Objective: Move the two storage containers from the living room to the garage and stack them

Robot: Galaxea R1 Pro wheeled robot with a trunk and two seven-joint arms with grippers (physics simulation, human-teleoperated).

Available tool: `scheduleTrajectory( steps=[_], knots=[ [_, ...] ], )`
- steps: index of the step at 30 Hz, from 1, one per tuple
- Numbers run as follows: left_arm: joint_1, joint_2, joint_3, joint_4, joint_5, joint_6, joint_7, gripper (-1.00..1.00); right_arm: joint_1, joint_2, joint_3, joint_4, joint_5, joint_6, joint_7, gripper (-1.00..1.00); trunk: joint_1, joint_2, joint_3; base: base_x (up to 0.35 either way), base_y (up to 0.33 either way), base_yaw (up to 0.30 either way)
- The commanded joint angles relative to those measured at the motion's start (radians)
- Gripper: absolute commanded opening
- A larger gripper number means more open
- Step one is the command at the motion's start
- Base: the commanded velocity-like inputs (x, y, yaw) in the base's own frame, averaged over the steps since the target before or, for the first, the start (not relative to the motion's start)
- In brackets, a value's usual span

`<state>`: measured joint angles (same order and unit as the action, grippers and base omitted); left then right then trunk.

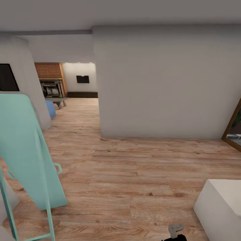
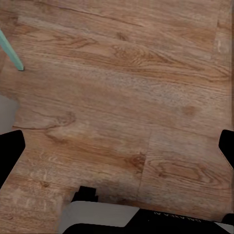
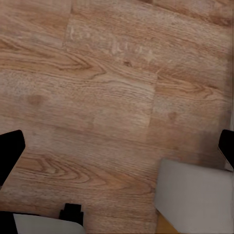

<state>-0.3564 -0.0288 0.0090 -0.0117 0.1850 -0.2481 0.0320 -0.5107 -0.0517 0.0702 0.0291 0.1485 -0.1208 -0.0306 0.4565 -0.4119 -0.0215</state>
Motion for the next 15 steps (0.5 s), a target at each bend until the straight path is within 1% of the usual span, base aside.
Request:
scheduleTrajectory(
  steps=[1, 15],
  knots=[
    [-0.001, 0.000, 0.000, 0.001, 0.004, -0.003, 0.002, 1.00, -0.002, 0.000, 0.007, 0.003, 0.005, -0.005, -0.003, 1.00, 0.001, -0.002, -0.002, 0.328, -0.044, 0.000],
    [-0.001, 0.000, 0.000, 0.001, 0.004, -0.003, 0.003, 1.00, -0.002, 0.000, 0.007, 0.003, 0.005, -0.005, -0.003, 1.00, 0.001, -0.002, -0.002, 0.328, -0.006, 0.000]
  ],
)
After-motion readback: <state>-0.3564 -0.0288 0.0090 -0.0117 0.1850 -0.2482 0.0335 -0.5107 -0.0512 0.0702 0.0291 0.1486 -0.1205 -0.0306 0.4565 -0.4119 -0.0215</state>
